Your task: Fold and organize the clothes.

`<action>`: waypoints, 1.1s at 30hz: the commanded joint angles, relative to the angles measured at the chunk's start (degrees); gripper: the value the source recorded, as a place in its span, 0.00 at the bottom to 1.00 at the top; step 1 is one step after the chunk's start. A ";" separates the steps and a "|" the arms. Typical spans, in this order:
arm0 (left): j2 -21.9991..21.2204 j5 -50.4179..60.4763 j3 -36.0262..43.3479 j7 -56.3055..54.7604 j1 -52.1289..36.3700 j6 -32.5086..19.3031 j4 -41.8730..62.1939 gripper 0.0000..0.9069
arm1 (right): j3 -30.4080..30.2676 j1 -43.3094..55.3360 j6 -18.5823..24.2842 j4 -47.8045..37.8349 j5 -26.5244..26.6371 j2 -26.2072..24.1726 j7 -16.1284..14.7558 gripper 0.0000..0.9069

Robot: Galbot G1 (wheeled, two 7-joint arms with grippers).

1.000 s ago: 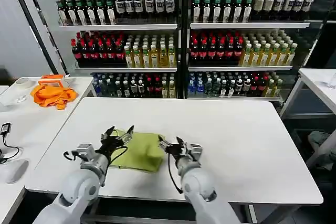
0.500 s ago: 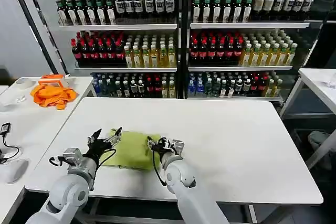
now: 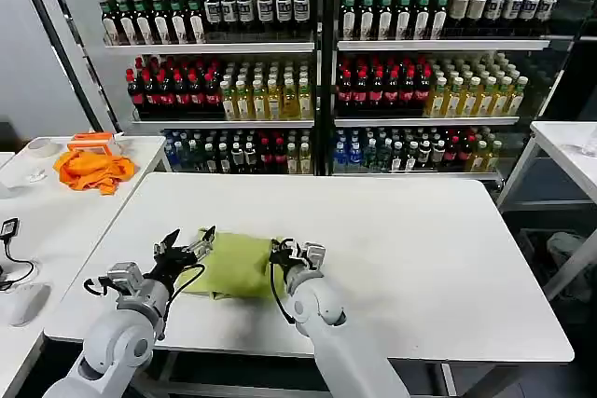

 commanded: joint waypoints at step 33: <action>-2.00 -0.20 2.77 0.32 -0.08 0.82 0.92 1.00 | 8.18 11.50 7.71 -14.27 -20.01 -23.16 -13.16 0.94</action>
